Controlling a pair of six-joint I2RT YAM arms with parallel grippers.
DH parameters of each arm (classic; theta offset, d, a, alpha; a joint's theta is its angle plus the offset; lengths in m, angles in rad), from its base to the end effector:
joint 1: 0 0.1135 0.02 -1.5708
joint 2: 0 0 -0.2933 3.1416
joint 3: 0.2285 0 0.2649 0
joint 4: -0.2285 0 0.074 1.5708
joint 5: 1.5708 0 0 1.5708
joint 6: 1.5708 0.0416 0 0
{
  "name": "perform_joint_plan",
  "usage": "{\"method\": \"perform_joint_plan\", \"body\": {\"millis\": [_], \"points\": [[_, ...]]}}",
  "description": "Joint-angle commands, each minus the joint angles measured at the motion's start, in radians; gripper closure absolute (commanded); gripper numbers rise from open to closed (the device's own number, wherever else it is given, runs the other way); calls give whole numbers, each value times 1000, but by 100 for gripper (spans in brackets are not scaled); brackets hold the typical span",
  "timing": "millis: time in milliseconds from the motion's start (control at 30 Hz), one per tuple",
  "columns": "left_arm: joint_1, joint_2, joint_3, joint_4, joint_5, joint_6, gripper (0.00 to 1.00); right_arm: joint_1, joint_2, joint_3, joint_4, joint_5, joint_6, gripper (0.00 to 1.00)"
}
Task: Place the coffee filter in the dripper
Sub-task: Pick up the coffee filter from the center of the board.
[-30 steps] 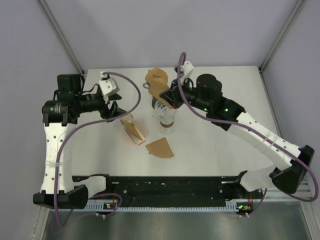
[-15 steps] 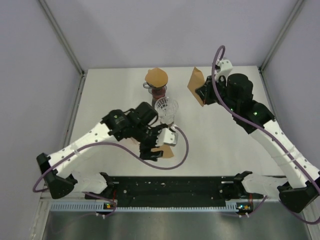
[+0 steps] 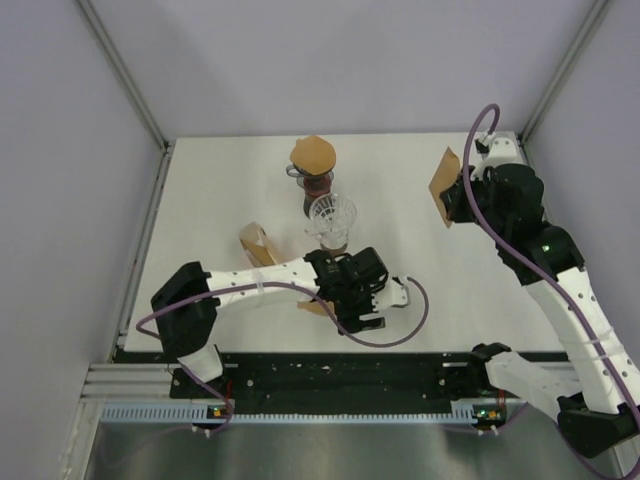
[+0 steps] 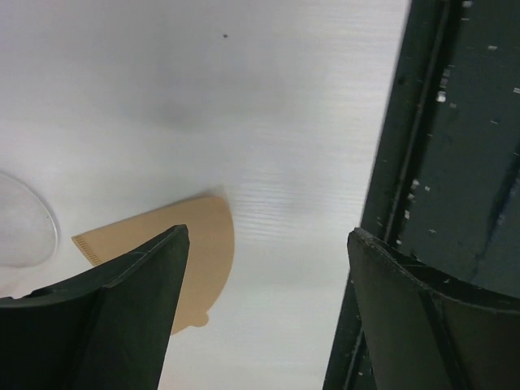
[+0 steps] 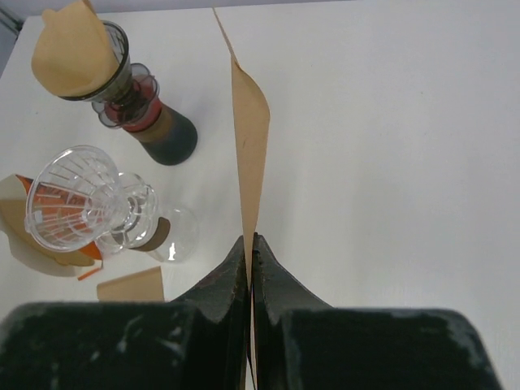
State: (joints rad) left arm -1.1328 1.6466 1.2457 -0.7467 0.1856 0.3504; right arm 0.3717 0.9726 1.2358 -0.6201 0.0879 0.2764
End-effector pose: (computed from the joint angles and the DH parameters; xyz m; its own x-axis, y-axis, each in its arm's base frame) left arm 0.1416 -0.3205 0.2558 -0.0466 0.8951 -0.4435 0.9989 0.0436 -0.0171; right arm 0.1844 0.0680 0.4406 -0.3910 0.1394 -0.9098 -0.1855 0.9563 0.2262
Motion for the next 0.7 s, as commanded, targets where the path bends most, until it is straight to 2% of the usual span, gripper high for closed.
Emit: {"method": "perform_joint_plan", "body": {"millis": [0,233,400,533,667], "points": [[10,56,-38,158,-174,-83,14,-5,-31,-2,-30,15,-26,100],[39,134,-58,159,-176,-129,14,-5,-48,-27,-32,16,-37,100],[83,168,-61,165,-230,-134,17,-5,-49,-32,-32,6,-45,100],[130,182,-55,150,-215,-153,19,-4,-49,-35,-30,1,-52,100],[130,176,-87,184,-158,-152,19,-5,-49,-44,-20,-10,-57,100]]}}
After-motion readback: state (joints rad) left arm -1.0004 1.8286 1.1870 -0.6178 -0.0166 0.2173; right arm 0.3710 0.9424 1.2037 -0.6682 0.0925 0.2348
